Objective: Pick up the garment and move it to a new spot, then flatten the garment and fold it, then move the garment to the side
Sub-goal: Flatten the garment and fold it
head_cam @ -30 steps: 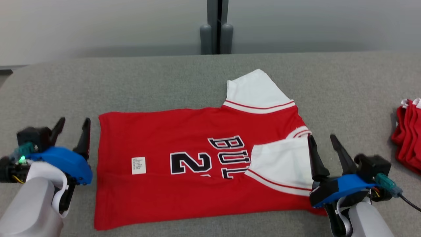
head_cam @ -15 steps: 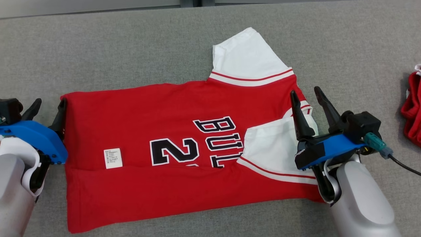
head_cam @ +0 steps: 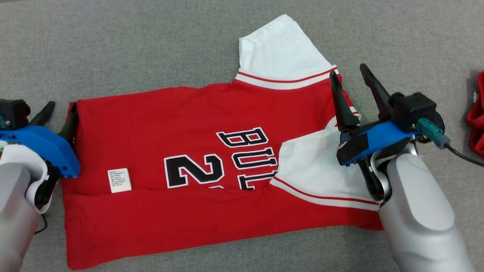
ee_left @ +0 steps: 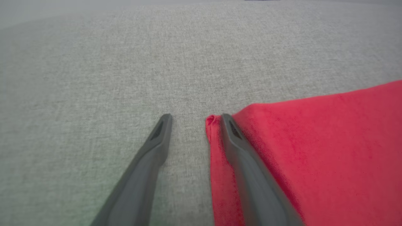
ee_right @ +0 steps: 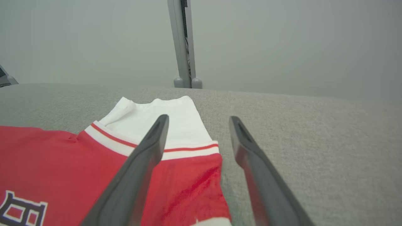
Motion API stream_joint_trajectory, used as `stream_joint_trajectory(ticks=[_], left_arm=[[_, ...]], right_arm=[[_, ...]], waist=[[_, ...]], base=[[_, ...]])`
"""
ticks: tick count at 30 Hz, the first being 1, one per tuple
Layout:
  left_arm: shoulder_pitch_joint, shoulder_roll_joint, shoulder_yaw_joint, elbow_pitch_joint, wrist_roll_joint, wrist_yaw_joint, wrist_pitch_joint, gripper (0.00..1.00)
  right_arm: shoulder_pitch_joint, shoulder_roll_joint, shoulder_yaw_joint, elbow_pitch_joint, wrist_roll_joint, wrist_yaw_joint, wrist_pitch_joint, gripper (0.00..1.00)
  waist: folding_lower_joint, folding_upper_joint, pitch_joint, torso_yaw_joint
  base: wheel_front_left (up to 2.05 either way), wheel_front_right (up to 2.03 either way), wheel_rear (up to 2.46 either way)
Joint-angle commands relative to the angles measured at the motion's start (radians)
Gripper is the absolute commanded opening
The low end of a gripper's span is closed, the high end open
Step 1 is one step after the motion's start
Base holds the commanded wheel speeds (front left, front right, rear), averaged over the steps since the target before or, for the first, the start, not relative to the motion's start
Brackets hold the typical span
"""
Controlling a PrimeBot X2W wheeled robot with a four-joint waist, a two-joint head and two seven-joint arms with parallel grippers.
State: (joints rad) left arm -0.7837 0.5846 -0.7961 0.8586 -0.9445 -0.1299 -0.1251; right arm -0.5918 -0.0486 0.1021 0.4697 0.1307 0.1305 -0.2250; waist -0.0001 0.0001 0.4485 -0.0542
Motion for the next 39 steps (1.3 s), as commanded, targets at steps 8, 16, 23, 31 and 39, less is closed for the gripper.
stream_joint_trajectory(ticks=[8, 16, 23, 31, 39], left_arm=[[-0.031, -0.026, -0.116, -0.012, -0.061, -0.001, -0.056, 0.00], [-0.055, -0.092, -0.148, -0.057, -0.107, -0.001, -0.132, 0.00], [-0.083, -0.145, -0.147, -0.105, -0.085, -0.001, -0.136, 0.00], [-0.096, -0.167, -0.123, -0.137, -0.046, -0.001, -0.137, 0.00], [-0.100, -0.167, -0.090, -0.145, -0.026, -0.001, -0.137, 0.00]], right_arm=[[-0.174, -0.004, -0.028, 0.027, -0.096, 0.001, 0.174, 1.00], [-0.341, -0.004, -0.117, 0.173, -0.212, 0.000, 0.382, 1.00], [-0.455, -0.004, -0.230, 0.265, -0.331, 0.001, 0.461, 1.00], [-0.516, -0.005, -0.304, 0.349, -0.439, 0.000, 0.545, 1.00], [-0.516, -0.006, -0.337, 0.371, -0.459, 0.000, 0.539, 0.00]], waist=[[0.0001, -0.0001, 0.042, 0.047], [0.0001, -0.0001, 0.071, 0.144], [0.0001, -0.0001, 0.109, 0.219], [0.0001, -0.0001, 0.139, 0.255], [0.0001, -0.0001, 0.140, 0.259]], base=[[0.00, 0.00, 0.00], [0.00, 0.00, 0.00], [0.00, 0.00, 0.00], [0.00, 0.00, 0.00], [0.00, 0.00, 0.00]])
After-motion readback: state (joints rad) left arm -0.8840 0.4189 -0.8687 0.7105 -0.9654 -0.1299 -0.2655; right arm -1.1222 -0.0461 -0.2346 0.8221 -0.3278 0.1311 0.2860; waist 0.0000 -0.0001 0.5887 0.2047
